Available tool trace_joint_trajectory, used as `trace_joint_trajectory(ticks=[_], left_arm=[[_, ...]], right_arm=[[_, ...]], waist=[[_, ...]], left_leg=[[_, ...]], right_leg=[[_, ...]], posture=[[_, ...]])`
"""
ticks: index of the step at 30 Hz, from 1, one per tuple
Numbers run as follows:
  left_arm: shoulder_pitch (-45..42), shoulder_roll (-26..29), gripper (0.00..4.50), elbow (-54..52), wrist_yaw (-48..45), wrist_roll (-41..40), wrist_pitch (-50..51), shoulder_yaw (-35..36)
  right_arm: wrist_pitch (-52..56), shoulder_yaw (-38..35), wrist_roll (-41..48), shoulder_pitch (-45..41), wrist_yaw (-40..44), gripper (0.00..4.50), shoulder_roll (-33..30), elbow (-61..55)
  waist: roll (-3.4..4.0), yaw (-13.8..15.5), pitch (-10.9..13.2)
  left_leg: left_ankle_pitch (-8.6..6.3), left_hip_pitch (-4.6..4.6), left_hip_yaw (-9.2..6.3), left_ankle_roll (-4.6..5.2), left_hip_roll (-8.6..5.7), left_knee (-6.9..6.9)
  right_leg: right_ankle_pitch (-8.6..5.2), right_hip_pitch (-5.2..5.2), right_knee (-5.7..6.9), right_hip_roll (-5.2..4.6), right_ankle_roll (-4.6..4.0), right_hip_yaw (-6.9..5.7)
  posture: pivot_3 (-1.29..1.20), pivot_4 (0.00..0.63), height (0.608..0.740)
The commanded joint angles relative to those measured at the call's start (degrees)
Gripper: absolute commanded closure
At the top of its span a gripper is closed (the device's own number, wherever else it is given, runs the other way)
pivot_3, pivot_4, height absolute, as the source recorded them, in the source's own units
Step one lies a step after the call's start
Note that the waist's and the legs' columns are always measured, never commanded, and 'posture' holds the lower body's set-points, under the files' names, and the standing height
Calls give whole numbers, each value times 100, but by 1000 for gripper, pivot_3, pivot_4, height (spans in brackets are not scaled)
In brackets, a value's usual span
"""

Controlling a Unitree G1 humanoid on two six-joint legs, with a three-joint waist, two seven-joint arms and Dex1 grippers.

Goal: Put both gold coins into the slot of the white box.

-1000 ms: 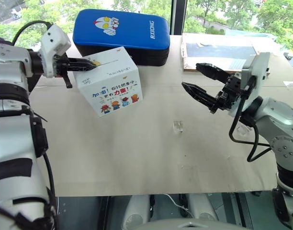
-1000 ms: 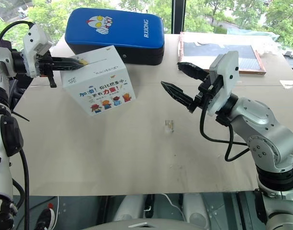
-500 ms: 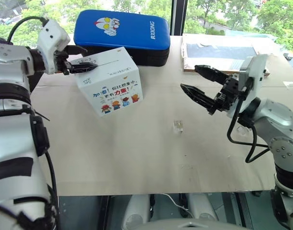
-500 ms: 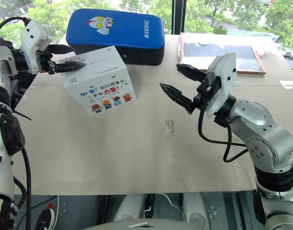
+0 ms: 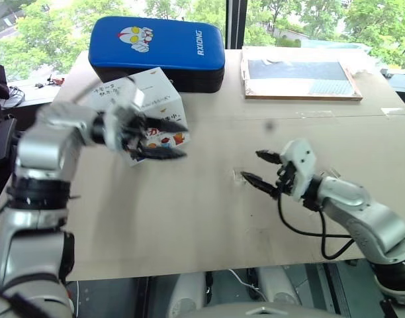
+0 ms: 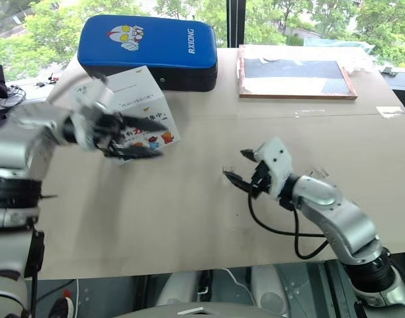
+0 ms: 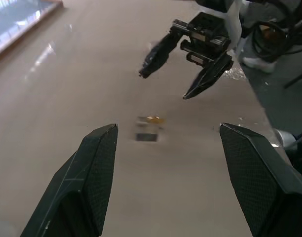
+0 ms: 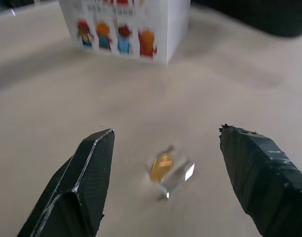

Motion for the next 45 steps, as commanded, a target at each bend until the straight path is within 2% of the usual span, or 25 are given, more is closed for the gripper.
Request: trace_joint_trajectory(ticks=[1,8,13,16,17,20,21,22,28,33,38,45], left_arm=[[705,55,1216,-1036,757,158,40,298],[1709,-225,1216,-2012,1843,169,290,359],[1836,-383,1216,-2362,2379,33,525,435],[1832,-406,1143,-2461,2554,-58,657,484],[1840,-397,1143,-2481,2581,-70,672,483],[1821,-389,1143,-2506,2653,-117,726,471],[1809,-390,1143,-2506,2670,-130,739,464],[1799,-386,1143,-2505,2679,-143,749,456],[1784,-413,1143,-2583,2579,-500,941,476],[1595,-1035,1143,-2504,2993,-1670,1428,903],[1342,-1639,1143,-2321,3591,-2834,1803,1340],[1234,-1655,1143,-2380,3687,-3463,1915,1375]], right_arm=[[52,306,-423,-59,-117,865,154,2],[225,390,-807,-54,-278,865,548,185],[200,398,-1092,-71,-329,865,720,363],[165,409,-1254,-102,-357,1744,819,521],[147,410,-1304,-115,-361,2342,856,565],[137,388,-1408,-153,-342,3575,960,648],[138,379,-1433,-155,-328,4257,977,655],[136,366,-1455,-156,-314,4458,989,663],[240,31,-1289,-120,-272,4458,1168,500],[604,-830,157,-173,80,4458,1771,27],[834,-1050,1324,-220,434,4458,1984,-492],[1193,-1099,2495,-213,426,4458,1936,-817]], waist=[[1,17,-1],[-3,117,-4],[-4,173,-4],[-4,160,-4],[-3,154,-4],[-3,152,-4],[-3,153,-4],[-3,154,-4],[-3,154,-4],[-4,160,-4],[-4,150,-5],[-4,150,-5]], left_leg=[[0,15,4,0,0,-1],[4,24,12,-7,-4,11],[5,24,9,-9,-6,12],[5,25,9,-9,-6,11],[5,25,9,-9,-6,11],[6,25,11,-9,-6,10],[5,26,11,-9,-6,10],[6,26,11,-9,-6,10],[6,25,11,-10,-6,10],[6,23,7,-10,-5,10],[5,24,0,-9,-5,9],[6,26,2,-10,-6,9]], right_leg=[[-1,7,5,1,-1,3],[1,19,7,3,-2,-4],[2,19,8,1,-4,-8],[2,19,8,3,-4,-8],[2,19,8,3,-4,-7],[2,19,8,3,-4,-6],[2,19,8,4,-4,-7],[2,19,8,4,-4,-7],[2,19,7,3,-4,-7],[2,19,7,1,-3,-8],[2,21,8,-1,-3,-12],[2,22,8,0,-4,-12]], posture=[[0,150,740],[0,150,740],[0,150,740],[0,150,740],[0,150,740],[0,150,740],[0,150,740],[0,150,740],[0,150,740],[0,150,740],[0,150,740],[0,150,740]])
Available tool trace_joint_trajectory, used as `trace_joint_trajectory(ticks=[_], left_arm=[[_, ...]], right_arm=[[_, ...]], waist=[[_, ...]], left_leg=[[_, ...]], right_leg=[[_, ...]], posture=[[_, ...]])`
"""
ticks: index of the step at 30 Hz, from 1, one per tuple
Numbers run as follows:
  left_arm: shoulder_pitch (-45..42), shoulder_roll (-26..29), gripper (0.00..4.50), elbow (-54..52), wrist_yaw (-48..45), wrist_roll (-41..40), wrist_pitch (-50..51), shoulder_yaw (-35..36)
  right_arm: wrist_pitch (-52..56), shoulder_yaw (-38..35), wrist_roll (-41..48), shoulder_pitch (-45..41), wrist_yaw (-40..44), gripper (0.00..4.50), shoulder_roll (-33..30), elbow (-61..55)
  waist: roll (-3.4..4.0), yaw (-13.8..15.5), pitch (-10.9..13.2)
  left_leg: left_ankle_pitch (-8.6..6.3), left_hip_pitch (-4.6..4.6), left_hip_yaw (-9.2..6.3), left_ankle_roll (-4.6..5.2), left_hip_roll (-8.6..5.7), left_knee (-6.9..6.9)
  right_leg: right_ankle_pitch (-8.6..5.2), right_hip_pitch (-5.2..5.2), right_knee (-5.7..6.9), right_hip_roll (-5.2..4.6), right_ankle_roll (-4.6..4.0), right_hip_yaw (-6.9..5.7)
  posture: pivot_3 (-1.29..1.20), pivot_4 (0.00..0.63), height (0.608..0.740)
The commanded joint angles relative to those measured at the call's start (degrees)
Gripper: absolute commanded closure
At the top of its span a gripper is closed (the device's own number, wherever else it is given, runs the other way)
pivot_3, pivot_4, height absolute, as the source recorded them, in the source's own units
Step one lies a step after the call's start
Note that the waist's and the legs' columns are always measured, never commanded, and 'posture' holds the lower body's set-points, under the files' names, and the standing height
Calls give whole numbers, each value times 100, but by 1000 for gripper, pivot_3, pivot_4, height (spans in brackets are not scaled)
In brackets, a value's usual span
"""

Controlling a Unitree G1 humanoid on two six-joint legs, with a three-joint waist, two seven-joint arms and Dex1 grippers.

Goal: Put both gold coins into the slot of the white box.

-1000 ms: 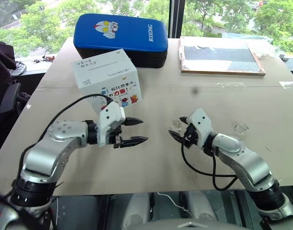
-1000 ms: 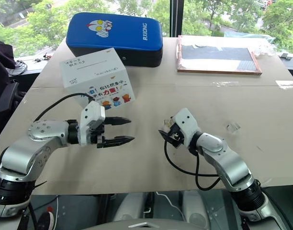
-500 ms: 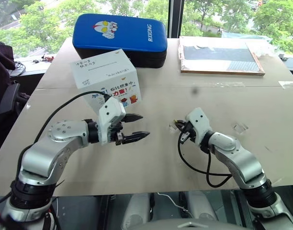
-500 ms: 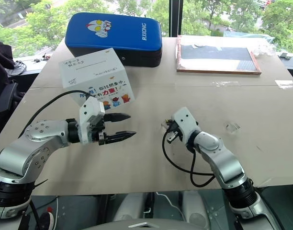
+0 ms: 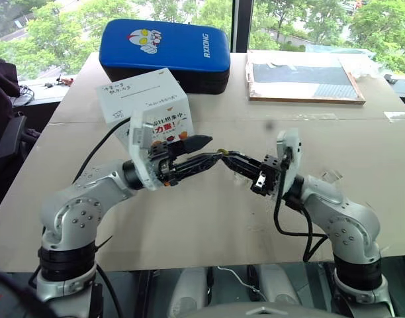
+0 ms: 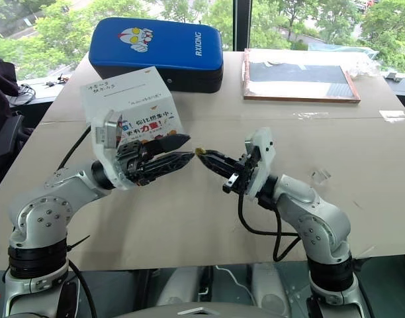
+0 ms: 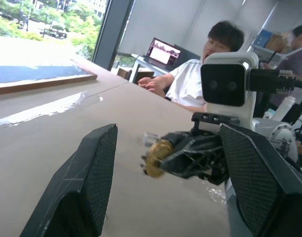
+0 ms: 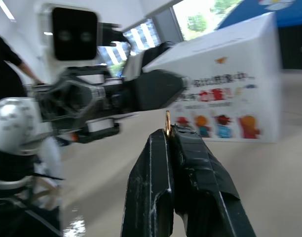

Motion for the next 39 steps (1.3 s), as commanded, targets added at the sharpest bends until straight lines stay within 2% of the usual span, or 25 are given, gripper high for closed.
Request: trace_joint_trajectory(ticks=[1,3,4,5,7,10,23,32,39], left_arm=[[-122,40,1143,-118,15,-395,38,96],[-112,39,1143,-127,26,-553,78,93],[-97,54,1697,-134,31,-591,89,81],[-85,80,1934,-134,15,-587,94,45],[-55,128,3061,-140,-50,-582,106,-35],[-37,149,4405,-160,-111,-678,142,-97],[0,243,4462,-189,-97,-1217,384,-158],[16,483,4462,-158,-93,-1848,771,-225],[-50,555,4462,-87,-3,-1970,801,-341]], right_arm=[[82,-122,560,-64,-38,4458,-44,-278],[72,-153,723,-93,-27,4458,-112,-278],[74,-172,830,-108,-32,4500,-133,-277],[74,-194,942,-131,-40,4500,-150,-265],[85,-223,1146,-169,-73,4500,-174,-255],[108,-240,1457,-195,-86,4500,-230,-243],[78,-178,2136,-261,-430,4500,-390,-167],[77,-251,3053,-366,-519,4500,-436,-98],[95,-218,3551,-461,-514,4500,-578,25]], waist=[[0,0,0],[0,0,0],[0,0,0],[0,0,0],[0,0,0],[0,-1,0],[0,-2,0],[1,-2,1],[1,-1,1]], left_leg=[[0,0,0,0,-1,0],[0,0,1,0,-2,0],[0,0,3,0,-3,0],[0,0,3,0,-3,0],[0,0,3,0,-3,0],[0,1,2,0,-3,-1],[0,0,4,0,-2,-1],[0,-1,4,0,-2,-2],[0,-1,4,0,-2,-3]], right_leg=[[0,0,0,0,0,1],[0,0,0,0,0,2],[0,1,-1,0,0,2],[0,1,-1,0,0,2],[0,1,-1,0,0,2],[-1,1,-1,2,-1,2],[-1,1,-3,2,0,4],[-1,0,-6,2,-1,4],[-2,1,-9,2,-1,3]], posture=[[0,150,740],[0,150,740],[0,150,740],[0,150,740],[0,150,740],[0,150,740],[0,150,740],[0,150,740],[0,150,740]])
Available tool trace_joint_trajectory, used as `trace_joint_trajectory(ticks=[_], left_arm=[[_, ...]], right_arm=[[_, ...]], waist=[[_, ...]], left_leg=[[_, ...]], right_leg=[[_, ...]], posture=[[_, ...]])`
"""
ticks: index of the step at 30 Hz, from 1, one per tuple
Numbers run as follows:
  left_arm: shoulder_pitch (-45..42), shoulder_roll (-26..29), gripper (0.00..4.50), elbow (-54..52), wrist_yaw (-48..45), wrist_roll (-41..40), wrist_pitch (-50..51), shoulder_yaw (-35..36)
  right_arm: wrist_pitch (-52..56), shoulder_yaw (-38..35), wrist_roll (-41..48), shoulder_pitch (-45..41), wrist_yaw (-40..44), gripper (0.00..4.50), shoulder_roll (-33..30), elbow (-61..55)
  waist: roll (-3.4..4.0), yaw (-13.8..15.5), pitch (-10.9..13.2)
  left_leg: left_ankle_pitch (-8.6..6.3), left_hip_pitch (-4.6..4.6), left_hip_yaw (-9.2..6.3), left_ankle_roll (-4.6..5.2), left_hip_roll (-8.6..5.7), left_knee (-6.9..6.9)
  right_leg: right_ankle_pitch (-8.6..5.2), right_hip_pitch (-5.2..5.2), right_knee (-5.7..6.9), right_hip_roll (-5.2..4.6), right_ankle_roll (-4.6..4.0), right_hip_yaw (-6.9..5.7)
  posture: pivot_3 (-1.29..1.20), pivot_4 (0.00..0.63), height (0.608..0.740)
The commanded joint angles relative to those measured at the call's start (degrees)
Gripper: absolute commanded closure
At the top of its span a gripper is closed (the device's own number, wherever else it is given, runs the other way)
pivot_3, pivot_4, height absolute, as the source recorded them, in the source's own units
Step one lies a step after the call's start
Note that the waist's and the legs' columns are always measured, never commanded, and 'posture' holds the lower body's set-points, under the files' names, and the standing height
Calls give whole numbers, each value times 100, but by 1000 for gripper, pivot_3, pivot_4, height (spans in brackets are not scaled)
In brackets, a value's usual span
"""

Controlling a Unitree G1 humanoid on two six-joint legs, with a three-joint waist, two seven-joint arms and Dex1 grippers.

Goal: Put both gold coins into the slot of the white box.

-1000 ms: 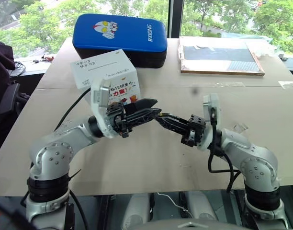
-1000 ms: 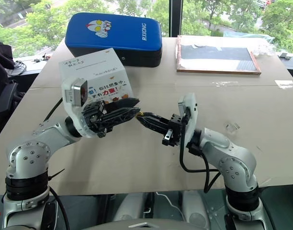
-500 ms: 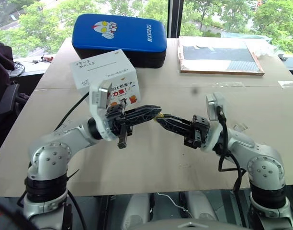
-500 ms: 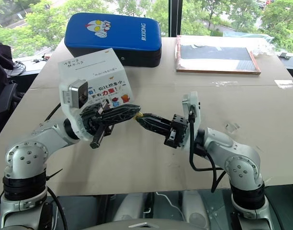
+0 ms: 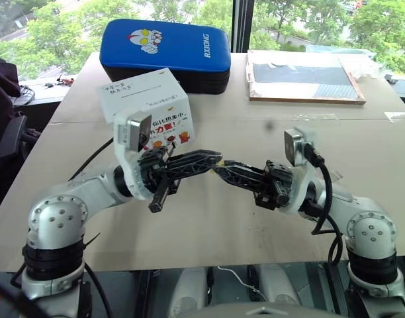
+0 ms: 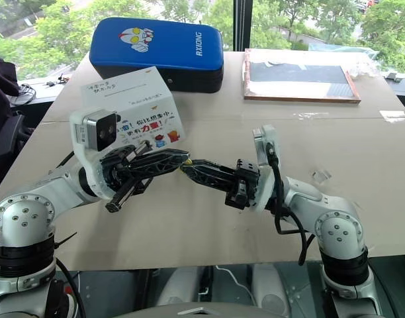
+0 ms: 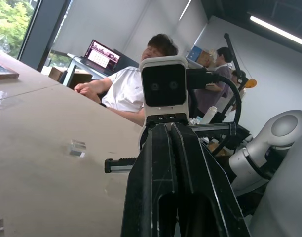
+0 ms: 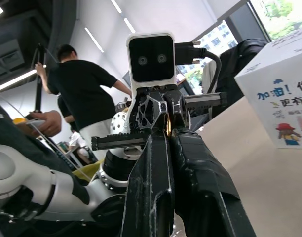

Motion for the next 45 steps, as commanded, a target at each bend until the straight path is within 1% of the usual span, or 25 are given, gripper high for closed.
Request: trace_joint_trajectory(ticks=[1,8,9,10,17,18,22,26,29,32,34,35,37,39,41,45], left_arm=[[-22,59,4462,-77,3,-37,205,-330],[-78,-7,4462,62,42,13,130,-365],[-80,-7,4500,78,28,7,122,-363],[-76,-2,4500,88,9,8,116,-364],[-118,-89,4500,193,18,211,-7,-389],[-137,-118,4500,216,24,227,-32,-378],[-291,-283,4500,358,169,165,-199,-211],[-572,-270,4500,554,268,233,-361,21],[-942,28,4500,856,87,676,-521,182],[-1411,555,4500,1352,-414,1378,-782,194],[-1803,1071,4500,1962,-1051,2289,-1320,-18],[-2144,1340,4500,2551,-1348,2859,-1707,-207],[-2605,1580,4500,3347,-1766,3538,-2183,-441],[-3370,1856,4500,4629,-2517,4454,-3057,-855],[-4066,1985,4500,5817,-3118,5152,-3745,-1160],[-5099,1921,4500,7648,-3837,5991,-4540,-1423]], right_arm=[[-152,-44,483,-237,35,4500,42,-156],[-175,-16,536,-316,20,4500,-29,-87],[-183,-15,538,-326,15,3875,-27,-79],[-188,-15,544,-332,7,3596,-25,-74],[-231,1,594,-340,-45,317,-32,-32],[-238,12,586,-335,-54,29,-27,-30],[-254,23,417,-264,-223,29,-104,-48],[-170,-11,-36,-99,-62,29,-601,-24],[-315,-152,-443,0,137,29,-937,62],[-495,-135,-1092,-71,391,29,-1258,86],[-911,-161,-1618,-275,440,29,-1191,176],[-1258,-153,-2013,-428,457,29,-1108,231],[-1676,-109,-2535,-595,536,29,-984,312],[-2125,30,-3161,-712,768,29,-981,404],[-2439,149,-3625,-781,958,29,-1007,462],[-2677,241,-4070,-922,1098,29,-957,497]], waist=[[0,0,0],[0,1,0],[0,1,0],[0,1,0],[0,2,0],[1,1,0],[0,4,0],[0,12,0],[0,11,1],[-1,1,1],[0,-13,2],[2,-11,3],[5,0,4],[4,10,4],[3,22,4],[1,19,5]], left_leg=[[0,0,0,0,0,0],[0,-3,1,0,0,-5],[0,-2,1,0,0,-5],[0,-2,1,0,0,-6],[0,-3,1,0,0,-9],[0,-4,1,0,0,-9],[0,-6,0,1,0,-9],[0,-7,0,1,0,-11],[-1,-8,0,1,0,-13],[-1,-6,5,1,-1,-16],[-1,-7,5,1,-1,-16],[-1,-5,7,1,-1,-21],[-1,-6,6,1,-7,-23],[-1,-6,7,1,-11,-25],[-1,-11,5,1,-9,-26],[-8,-27,9,12,-8,-26]], right_leg=[[0,0,-1,0,0,0],[0,0,-10,0,0,0],[0,0,-10,0,0,0],[0,0,-11,0,0,0],[0,0,-15,0,0,0],[0,0,-16,0,0,0],[1,1,-22,-1,1,-1],[1,2,-26,-1,1,-3],[1,6,-34,0,1,-4],[1,6,-37,3,1,0],[1,4,-40,11,1,-3],[1,3,-43,13,1,-1],[0,2,-42,17,1,-4],[1,1,-44,20,1,-4],[0,1,-50,19,2,-8],[-2,-4,-62,7,6,-9]], posture=[[0,150,740],[0,150,740],[0,150,740],[0,150,740],[0,150,740],[0,150,740],[0,150,740],[0,150,740],[0,150,740],[0,150,740],[0,150,740],[0,150,740],[0,150,740],[0,150,740],[0,150,740],[0,150,740]])
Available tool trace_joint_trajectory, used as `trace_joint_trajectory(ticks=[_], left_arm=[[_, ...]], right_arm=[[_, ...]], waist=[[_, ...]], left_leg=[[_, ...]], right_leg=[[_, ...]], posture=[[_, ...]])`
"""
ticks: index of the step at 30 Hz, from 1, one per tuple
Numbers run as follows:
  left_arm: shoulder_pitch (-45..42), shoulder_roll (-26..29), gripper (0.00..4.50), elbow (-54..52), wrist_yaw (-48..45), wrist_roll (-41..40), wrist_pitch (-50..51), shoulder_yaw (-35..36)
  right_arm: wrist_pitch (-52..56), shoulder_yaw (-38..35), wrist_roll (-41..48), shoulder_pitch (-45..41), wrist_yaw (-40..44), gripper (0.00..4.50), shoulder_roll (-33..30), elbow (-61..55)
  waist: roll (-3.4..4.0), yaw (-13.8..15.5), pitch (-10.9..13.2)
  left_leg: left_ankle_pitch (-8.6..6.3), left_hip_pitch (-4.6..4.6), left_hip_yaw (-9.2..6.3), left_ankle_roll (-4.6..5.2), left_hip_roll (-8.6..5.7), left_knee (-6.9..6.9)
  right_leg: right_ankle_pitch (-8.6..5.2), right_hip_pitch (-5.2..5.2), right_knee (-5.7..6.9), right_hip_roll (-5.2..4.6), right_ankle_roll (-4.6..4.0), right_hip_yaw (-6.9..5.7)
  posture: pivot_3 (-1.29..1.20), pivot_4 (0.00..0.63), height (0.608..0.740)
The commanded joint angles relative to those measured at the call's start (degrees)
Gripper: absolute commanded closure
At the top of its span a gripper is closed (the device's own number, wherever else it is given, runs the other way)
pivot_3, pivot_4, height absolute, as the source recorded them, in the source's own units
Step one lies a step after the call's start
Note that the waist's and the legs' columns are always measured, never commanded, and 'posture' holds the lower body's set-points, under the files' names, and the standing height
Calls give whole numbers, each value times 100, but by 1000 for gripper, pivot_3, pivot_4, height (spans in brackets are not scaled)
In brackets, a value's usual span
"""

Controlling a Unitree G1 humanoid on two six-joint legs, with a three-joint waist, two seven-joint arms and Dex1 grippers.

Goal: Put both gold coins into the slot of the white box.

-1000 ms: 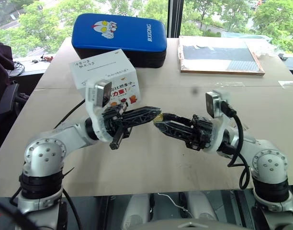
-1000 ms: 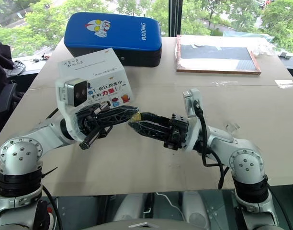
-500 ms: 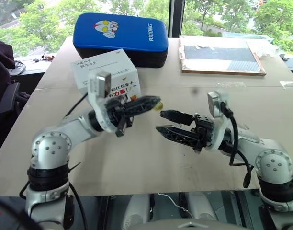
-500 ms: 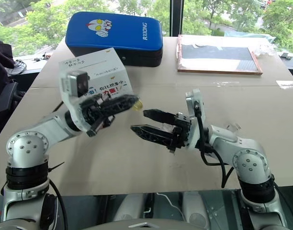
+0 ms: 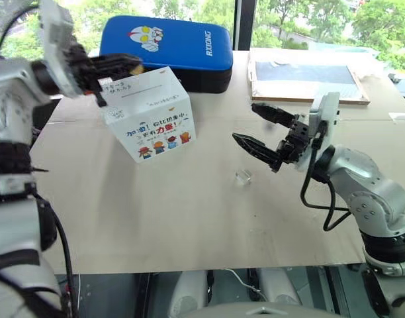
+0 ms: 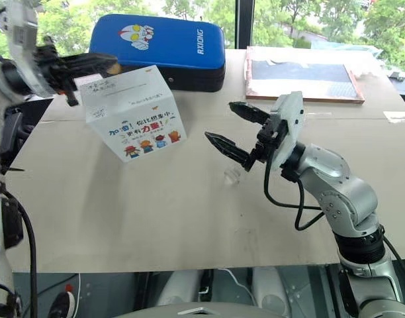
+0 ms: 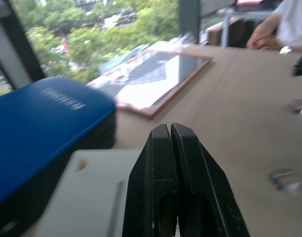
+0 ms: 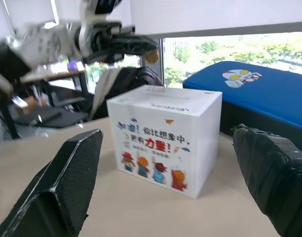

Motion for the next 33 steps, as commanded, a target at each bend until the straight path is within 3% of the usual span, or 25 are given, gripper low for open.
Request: trace_joint_trajectory(ticks=[1,6,12,24,32,33], left_arm=[[-793,-10,4500,1441,-646,787,-827,-140],[-1296,-252,4500,2498,-978,1384,-1394,-172],[-1405,-414,4500,3027,-953,1827,-1757,-66],[-1377,-505,4500,3312,-760,2381,-2063,80],[-1339,-557,4500,3361,-705,2479,-1994,203],[-1347,-555,4238,3366,-707,2495,-1945,202]], right_arm=[[-299,5,-351,-231,125,29,44,-93],[-276,9,-429,-349,11,29,251,-218],[159,-48,-306,-495,-413,29,484,-491],[1533,-184,366,-653,-954,29,388,-893],[1730,-164,356,-627,-960,29,285,-874],[1733,-163,355,-620,-954,2,283,-875]], waist=[[-1,-4,1],[-2,-12,1],[-2,-26,1],[-3,-24,0],[-3,-24,0],[-3,-26,0]], left_leg=[[0,-7,1,0,-1,0],[0,-50,-12,0,1,9],[2,-78,-14,-3,2,18],[0,-77,-14,0,1,21],[-2,-77,-14,3,1,23],[-1,-77,-14,3,1,23]], right_leg=[[-1,-3,-5,-1,2,-3],[-1,-34,-6,-10,4,-24],[0,-62,12,-15,5,-28],[1,-62,18,-20,5,-32],[2,-62,20,-21,6,-33],[2,-62,20,-20,7,-33]], posture=[[0,150,740],[0,150,740],[0,150,740],[0,150,740],[0,150,740],[0,150,740]])
